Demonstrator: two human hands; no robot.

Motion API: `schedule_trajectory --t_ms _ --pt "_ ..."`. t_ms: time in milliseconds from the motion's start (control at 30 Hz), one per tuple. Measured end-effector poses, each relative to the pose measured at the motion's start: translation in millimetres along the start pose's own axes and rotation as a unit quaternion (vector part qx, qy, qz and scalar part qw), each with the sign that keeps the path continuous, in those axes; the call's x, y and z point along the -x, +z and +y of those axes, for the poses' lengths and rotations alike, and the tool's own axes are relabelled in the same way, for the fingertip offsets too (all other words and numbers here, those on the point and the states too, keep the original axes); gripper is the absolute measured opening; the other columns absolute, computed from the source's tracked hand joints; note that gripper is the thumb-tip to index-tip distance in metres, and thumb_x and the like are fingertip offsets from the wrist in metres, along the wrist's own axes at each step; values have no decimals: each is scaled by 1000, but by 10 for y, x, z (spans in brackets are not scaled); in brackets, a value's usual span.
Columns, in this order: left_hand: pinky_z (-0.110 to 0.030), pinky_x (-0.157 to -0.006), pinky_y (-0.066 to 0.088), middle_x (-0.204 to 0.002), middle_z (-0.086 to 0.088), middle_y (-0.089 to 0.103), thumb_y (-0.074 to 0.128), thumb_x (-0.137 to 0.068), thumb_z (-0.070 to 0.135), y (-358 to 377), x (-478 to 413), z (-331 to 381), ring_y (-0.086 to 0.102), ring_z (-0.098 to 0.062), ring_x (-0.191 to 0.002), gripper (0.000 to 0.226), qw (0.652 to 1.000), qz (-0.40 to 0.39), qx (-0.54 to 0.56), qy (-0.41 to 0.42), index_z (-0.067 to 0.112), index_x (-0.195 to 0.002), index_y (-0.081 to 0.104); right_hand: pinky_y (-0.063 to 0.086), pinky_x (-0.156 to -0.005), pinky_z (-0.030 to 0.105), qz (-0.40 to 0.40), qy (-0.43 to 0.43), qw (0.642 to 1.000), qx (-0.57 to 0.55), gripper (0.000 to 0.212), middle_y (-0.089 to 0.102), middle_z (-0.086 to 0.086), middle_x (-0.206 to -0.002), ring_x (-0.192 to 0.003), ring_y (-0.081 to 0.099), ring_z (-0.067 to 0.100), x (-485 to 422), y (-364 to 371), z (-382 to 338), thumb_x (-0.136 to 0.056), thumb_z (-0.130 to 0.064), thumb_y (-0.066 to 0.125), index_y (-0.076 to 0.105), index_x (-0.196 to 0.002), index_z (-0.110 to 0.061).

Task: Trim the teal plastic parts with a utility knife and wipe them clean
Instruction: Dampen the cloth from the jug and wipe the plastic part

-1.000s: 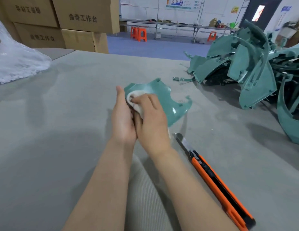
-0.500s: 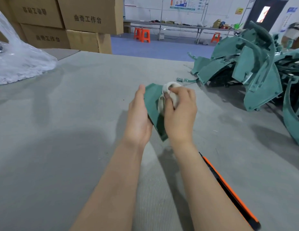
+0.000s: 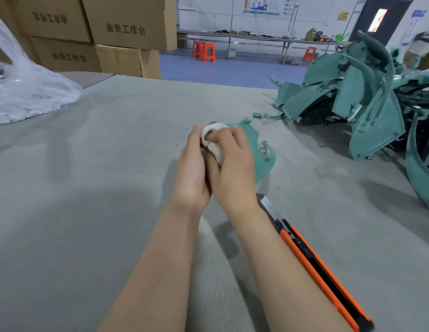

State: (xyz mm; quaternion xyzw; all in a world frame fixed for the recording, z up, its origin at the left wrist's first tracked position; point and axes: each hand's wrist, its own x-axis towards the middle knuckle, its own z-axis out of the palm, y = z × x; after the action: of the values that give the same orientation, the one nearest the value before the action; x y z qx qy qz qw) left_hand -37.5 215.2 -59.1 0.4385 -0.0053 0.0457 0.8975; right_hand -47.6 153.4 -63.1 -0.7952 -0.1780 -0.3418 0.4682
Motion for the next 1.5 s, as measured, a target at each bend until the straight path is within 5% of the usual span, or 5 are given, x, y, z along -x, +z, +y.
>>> schedule_trajectory --t_ms 400,833,1067,1300,1500 --pt "-38 -90 54 -117 -7 67 28 -102 49 -223 -42 233 65 -23 -110 49 980 48 176 84 15 -108 62 51 -89 34 195 343 914 -91 13 62 -6 -95 -87 58 12 -135 -448 496 -94 -21 61 57 -105 -17" --pt "-35 -94 53 -129 -11 62 43 -101 34 -38 8 119 63 -24 -113 44 994 26 101 29 5 -132 52 53 -88 52 -42 342 924 -164 18 72 15 -96 -94 68 33 -26 -225 105 -90 -24 69 63 -93 -7" --pt "-27 -75 57 -107 -4 72 56 -93 10 -148 -40 92 70 -17 -95 24 999 -33 5 15 7 -116 62 54 -88 47 61 368 890 -264 12 67 12 -89 -85 65 25 -78 -308 190 -93 -19 64 58 -85 -14" --pt "-24 -72 57 -102 2 74 65 -74 17 -297 6 132 71 -13 -94 34 990 -119 -73 -25 13 -108 66 57 -84 34 103 497 727 -463 28 65 20 -110 -85 60 26 -188 -653 469 -94 -17 60 62 -112 5" --pt "-29 -73 57 -108 -4 73 63 -81 14 -462 6 283 70 -18 -97 30 987 -148 -53 -40 12 -111 66 37 -36 13 195 528 696 -446 23 42 1 -73 -57 37 7 -190 -917 705 -97 -12 52 43 -75 -12"
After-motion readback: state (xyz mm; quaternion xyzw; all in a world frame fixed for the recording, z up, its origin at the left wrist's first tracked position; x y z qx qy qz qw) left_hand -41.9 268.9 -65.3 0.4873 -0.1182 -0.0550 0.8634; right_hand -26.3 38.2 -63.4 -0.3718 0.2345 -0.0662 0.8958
